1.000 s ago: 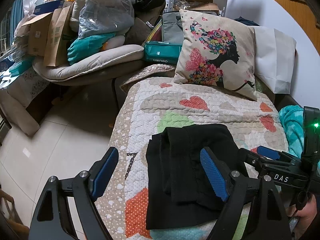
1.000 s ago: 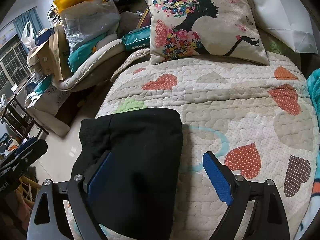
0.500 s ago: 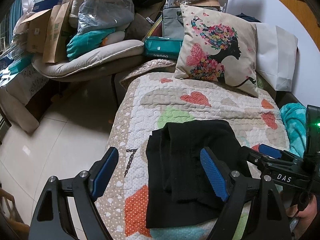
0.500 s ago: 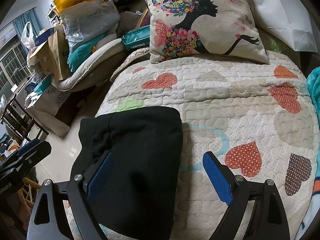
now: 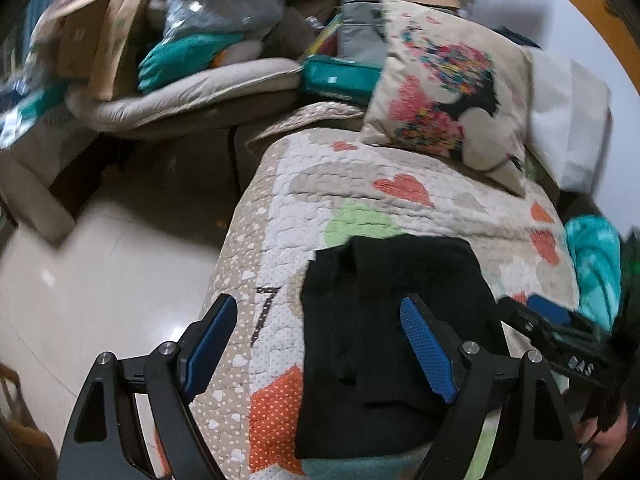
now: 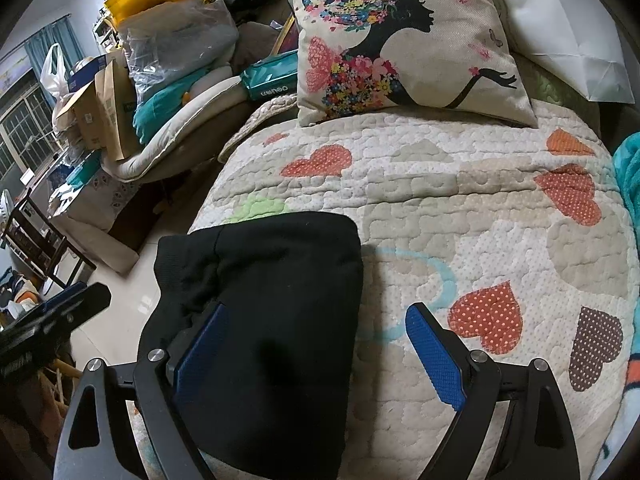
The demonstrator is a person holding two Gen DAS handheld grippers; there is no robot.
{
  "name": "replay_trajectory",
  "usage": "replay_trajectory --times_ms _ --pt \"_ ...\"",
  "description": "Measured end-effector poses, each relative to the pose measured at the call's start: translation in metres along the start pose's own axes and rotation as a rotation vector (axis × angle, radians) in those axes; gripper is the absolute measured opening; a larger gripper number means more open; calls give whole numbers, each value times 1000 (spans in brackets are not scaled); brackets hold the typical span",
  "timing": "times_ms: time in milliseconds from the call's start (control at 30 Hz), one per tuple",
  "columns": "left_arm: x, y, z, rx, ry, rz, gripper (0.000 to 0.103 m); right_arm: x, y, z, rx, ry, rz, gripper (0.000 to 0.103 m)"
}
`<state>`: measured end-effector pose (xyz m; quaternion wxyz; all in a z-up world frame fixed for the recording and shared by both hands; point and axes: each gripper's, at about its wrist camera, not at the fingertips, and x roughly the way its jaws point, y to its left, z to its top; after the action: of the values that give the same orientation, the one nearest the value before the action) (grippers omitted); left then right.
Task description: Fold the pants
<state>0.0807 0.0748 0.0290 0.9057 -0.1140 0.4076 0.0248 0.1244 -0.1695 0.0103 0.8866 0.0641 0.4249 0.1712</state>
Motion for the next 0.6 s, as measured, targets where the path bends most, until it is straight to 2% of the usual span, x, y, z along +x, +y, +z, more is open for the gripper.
replay_trajectory --times_ms 167,267,433,600 --pt "26 37 5 -169 93 -52 83 2 -13 6 38 -12 -21 94" --pt "45 45 1 -233 156 -99 83 9 -23 10 77 -5 -15 94" --pt "73 40 -11 -288 249 -220 83 26 -36 8 157 43 37 94" --pt "87 35 -16 -295 284 -276 83 45 -45 4 241 90 100 94"
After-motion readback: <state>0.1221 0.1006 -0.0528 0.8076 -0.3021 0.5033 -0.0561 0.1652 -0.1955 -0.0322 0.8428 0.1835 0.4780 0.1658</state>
